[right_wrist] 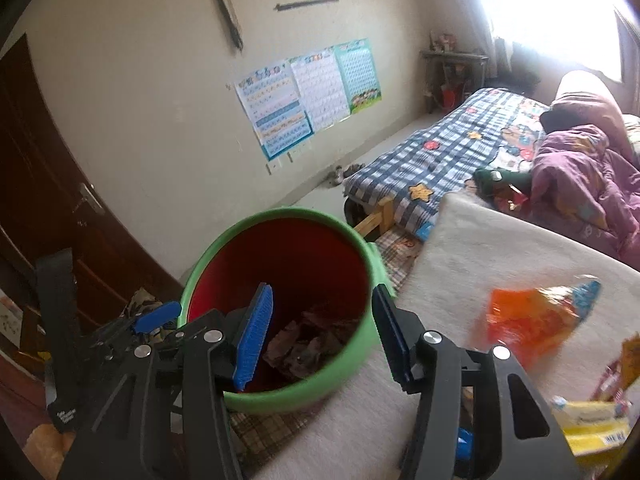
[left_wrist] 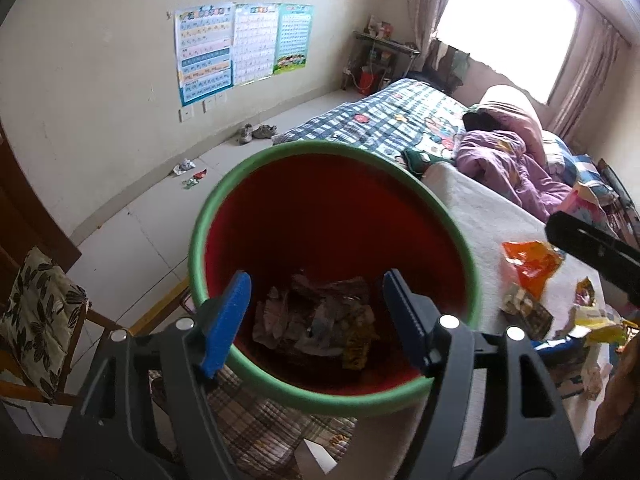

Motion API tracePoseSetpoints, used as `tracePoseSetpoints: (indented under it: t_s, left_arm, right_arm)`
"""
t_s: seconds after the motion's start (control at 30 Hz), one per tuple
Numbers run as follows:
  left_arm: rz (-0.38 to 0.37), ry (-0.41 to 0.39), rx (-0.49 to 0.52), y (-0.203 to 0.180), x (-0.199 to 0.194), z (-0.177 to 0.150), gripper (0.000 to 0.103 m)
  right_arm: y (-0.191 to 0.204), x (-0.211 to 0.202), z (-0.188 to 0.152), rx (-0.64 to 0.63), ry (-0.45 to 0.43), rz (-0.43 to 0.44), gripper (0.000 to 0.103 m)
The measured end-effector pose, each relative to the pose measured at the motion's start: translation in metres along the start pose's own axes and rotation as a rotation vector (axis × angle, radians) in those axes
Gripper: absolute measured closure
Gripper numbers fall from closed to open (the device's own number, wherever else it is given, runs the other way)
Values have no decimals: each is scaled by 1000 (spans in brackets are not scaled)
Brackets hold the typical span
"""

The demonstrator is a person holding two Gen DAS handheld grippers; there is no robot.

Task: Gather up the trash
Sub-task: 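Move both grippers back over the table toward the remaining trash, then grasp the dark blue wrapper with the left gripper while the right gripper grasps the strawberry-print carton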

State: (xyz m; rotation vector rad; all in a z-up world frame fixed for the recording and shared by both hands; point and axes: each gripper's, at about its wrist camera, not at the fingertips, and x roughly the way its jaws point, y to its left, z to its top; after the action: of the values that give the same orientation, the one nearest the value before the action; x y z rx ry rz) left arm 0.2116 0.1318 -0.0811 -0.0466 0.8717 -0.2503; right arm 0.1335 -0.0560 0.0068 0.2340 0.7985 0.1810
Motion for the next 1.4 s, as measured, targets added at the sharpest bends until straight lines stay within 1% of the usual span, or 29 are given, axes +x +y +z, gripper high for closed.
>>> tracePoseSetpoints:
  t_s: [0.23,0.33,0.53,0.6,0.63,0.67,0.73,0.8,0.9,0.97,1.03,1.1,1.17,1.2,1.27,1.3,1.4]
  left_arm:
    - [-42,7,60,-43,-16,-18,33]
    - [-63,13,82,-65,-24,-29,31]
    - [-100,35,126,-109,-38,-58,30]
    - [-114,49,139,-125,-42,-70,30]
    - [-117,54,144,-130,-43,-75,30]
    - [-122,59,150,-138,-45,-82,30]
    - [-132,70,164,-152,-49,-93,29]
    - [-136,76,172,-163,-52,-103,28]
    - [-142,91,175,-175,-52,-114,27]
    - [-141,105,177,-183,-52,-122,26]
    - [-130,118,176,-186,-52,-126,24]
    - [-120,125,165,-188,-52,-130,24]
    - [-101,126,154,-187,-51,-132,22]
    - [-93,126,151,-185,-51,-132,22]
    - [-71,123,162,-184,-47,-129,22]
    - [-62,123,174,-185,-45,-128,22]
    - [-37,123,239,-189,-33,-122,22]
  right_arm:
    - [-37,-49,-36,66,-24,-56,52]
    - [-56,-70,-55,92,-28,-97,52]
    - [-117,-114,-103,163,-3,-204,52]
    - [-138,-126,-119,166,21,-250,51]
    - [-150,-131,-128,156,45,-284,49]
    - [-159,-136,-138,141,70,-318,48]
    - [-177,-143,-152,116,118,-360,47]
    - [-194,-145,-165,91,170,-383,45]
    - [-211,-145,-178,48,225,-400,41]
    - [-217,-137,-185,11,264,-398,37]
    - [-219,-131,-192,-30,300,-416,36]
    - [-219,-125,-196,-78,313,-411,36]
    - [-217,-118,-201,-117,333,-424,38]
    - [-216,-115,-204,-140,344,-439,42]
    - [-215,-115,-207,-167,335,-450,49]
    - [-216,-116,-207,-159,331,-431,58]
    - [-224,-126,-202,-82,297,-371,63]
